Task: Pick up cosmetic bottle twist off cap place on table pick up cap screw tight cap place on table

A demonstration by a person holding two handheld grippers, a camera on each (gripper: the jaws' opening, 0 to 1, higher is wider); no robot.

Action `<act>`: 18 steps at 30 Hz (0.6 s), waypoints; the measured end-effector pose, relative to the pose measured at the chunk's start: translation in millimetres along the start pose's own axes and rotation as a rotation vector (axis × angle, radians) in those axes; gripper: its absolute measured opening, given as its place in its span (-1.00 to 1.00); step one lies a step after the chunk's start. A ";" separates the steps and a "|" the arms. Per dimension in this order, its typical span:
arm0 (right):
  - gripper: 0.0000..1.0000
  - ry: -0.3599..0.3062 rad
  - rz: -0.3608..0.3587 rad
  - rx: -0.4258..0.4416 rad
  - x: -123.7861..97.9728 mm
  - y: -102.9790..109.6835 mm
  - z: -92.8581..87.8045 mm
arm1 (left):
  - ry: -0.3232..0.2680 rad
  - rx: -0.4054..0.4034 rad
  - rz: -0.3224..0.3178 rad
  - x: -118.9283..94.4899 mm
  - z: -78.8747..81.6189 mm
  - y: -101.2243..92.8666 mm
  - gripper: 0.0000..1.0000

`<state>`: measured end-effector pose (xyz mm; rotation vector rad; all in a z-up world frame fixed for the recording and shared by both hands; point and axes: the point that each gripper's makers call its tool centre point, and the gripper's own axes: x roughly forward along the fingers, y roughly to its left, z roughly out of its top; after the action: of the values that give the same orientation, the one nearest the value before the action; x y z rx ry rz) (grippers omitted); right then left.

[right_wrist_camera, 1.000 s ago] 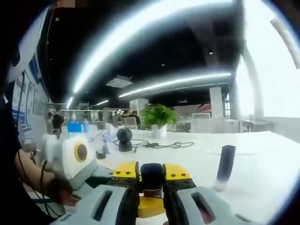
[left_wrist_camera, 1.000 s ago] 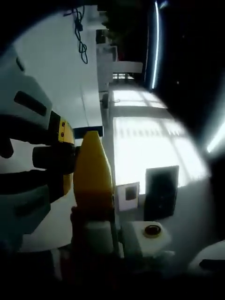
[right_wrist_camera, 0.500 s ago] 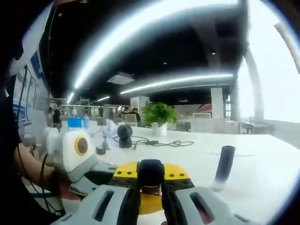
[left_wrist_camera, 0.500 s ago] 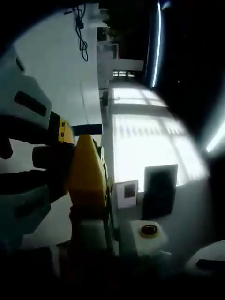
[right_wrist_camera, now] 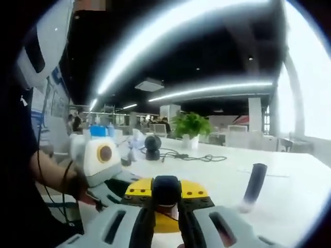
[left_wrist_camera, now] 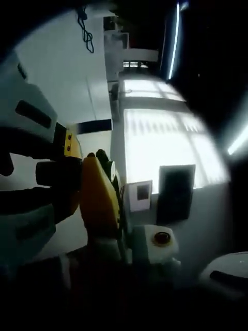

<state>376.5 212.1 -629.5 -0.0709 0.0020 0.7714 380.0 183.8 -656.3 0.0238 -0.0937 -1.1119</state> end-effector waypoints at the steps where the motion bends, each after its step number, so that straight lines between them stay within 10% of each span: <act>1: -0.79 0.004 0.024 0.001 -1.1 2.1 -0.6 | 0.004 -0.004 -0.017 0.0 -0.9 -2.6 -0.81; 18: -0.79 -0.030 0.377 0.025 -22.1 21.1 3.6 | 0.004 -0.017 -0.135 -2.2 4.8 -33.1 -0.81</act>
<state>345.9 212.1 -626.6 -0.0354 -0.0032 1.1489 349.0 171.3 -653.8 0.0168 -0.0798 -1.2475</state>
